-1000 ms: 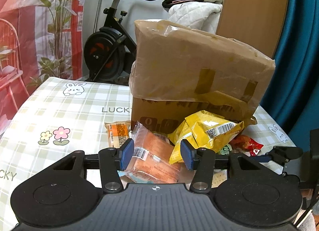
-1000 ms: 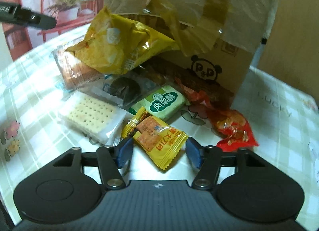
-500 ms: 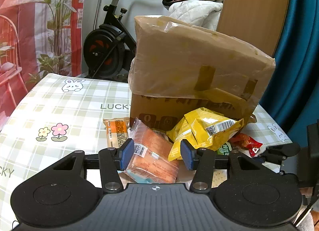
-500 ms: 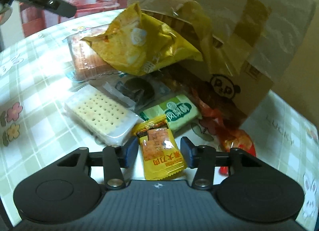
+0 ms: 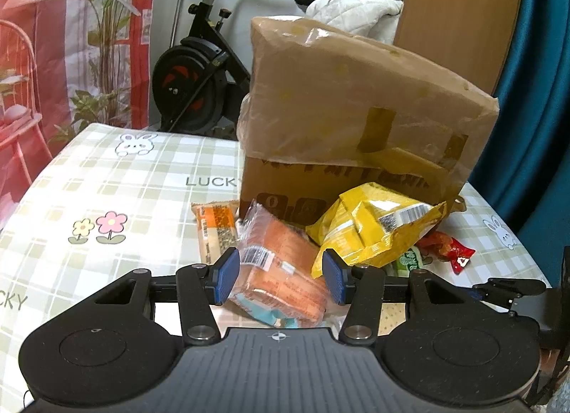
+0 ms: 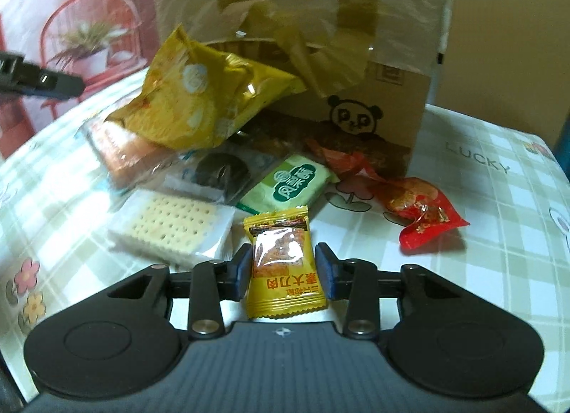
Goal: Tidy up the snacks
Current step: 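Lift the yellow candy packet with the right tool while the left grasps the bread loaf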
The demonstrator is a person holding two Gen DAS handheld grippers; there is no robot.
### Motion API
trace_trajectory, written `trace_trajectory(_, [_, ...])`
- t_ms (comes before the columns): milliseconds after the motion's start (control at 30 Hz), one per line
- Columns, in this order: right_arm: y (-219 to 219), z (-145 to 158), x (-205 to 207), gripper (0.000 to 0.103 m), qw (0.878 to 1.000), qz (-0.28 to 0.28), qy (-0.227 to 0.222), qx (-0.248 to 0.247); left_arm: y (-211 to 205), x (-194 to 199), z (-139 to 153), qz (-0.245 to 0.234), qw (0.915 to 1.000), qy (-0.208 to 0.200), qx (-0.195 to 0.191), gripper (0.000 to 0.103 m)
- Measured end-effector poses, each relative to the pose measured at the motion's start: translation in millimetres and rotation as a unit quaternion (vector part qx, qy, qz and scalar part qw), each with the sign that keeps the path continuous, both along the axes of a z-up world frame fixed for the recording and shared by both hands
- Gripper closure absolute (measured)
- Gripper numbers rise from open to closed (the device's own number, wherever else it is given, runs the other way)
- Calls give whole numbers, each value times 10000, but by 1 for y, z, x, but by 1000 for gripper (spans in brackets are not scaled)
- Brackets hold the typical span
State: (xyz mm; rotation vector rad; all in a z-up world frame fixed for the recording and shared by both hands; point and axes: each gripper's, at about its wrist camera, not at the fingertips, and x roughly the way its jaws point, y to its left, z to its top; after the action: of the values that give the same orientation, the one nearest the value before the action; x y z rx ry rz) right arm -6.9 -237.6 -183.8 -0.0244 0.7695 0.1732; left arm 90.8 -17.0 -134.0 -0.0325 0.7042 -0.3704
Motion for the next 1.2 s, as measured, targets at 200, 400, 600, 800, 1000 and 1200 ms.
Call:
trace_trajectory(200, [-14,-4,-8,66,9985,-396,-286,232,2,3,-9,9,9999,127,81,49])
trace_trajectory(400, [-11,-3,-11,66,9982,-446,-359,148,-5,14,-20,-79,9995,79,289,39])
trace_trajectory(600, [-13,-4,-12,66,9981,-448,-384,195,-14,26,-30,-118,9987,121,479,34])
trace_trajectory(800, [-14,-4,-12,66,9979,-456,-392,241,-34,13,-40,-446,9947,-136,913,18])
trace_trajectory(1000, [-12,-3,-14,66,9977,-470,-398,268,-51,9,-51,-691,9849,-424,1528,11])
trace_trajectory(1200, [-13,-3,-14,66,9977,-471,-396,271,-65,15,-67,-738,9739,-499,2086,8])
